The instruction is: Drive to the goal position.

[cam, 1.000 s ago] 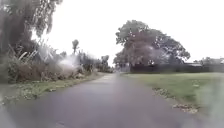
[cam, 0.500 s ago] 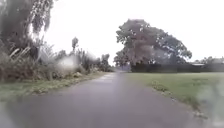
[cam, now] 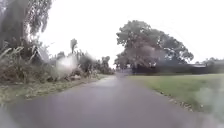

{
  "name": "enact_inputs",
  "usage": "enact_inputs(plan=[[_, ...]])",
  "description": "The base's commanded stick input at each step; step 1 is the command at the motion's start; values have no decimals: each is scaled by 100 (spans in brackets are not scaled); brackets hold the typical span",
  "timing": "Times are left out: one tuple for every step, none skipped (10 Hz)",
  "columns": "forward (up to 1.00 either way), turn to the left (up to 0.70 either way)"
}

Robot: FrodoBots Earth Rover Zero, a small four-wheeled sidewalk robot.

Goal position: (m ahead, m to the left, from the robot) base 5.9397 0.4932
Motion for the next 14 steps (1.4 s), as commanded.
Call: enact_inputs(plan=[[85, 0], [85, 0], [85, 0], [85, 0], [85, 0], [85, 0], [85, 0], [85, 0], [85, 0], [85, -4], [85, -26], [85, -34], [85, 0], [85, 0]])
